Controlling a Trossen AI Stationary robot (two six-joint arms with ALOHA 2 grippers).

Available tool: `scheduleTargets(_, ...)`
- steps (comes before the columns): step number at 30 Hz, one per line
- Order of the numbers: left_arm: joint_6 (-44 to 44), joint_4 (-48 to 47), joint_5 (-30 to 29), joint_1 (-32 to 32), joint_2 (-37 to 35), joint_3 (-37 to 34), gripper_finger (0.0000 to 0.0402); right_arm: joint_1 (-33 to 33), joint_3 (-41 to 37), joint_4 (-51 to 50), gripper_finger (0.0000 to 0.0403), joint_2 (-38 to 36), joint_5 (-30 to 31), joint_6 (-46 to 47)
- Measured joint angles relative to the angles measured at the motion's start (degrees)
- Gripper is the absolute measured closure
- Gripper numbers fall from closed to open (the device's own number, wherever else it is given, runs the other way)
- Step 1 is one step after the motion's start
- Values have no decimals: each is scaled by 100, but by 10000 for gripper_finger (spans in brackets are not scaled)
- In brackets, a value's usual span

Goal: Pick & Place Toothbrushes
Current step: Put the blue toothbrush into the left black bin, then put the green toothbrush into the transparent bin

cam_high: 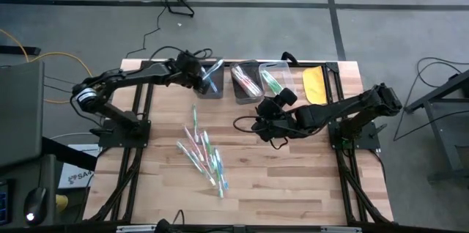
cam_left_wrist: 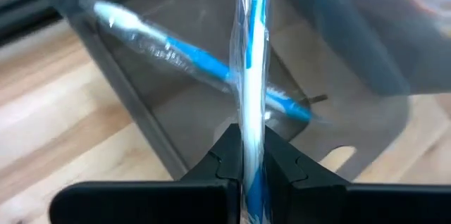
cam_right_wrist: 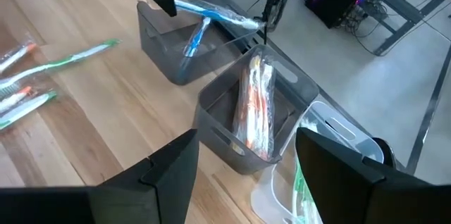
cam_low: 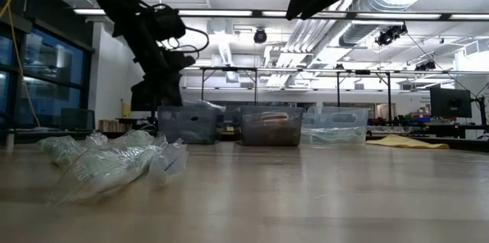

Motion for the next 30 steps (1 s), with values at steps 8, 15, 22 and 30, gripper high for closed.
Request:
scheduleTargets(8,-313,-16,-248,5,100,0,386,-1,0,17,172,1,-1,4)
scheduleTargets(15,-329,-72,-129,5,145,-2,371,-1,0,63,172,3,-1,24)
scheduleTargets(22,-299,-58,-114,5,145,-2,233,-1,0,152,172,3,-265,35)
scheduleTargets(30,132,-68,-131,5,-80,-2,166,63,0,443,172,220,-798,658)
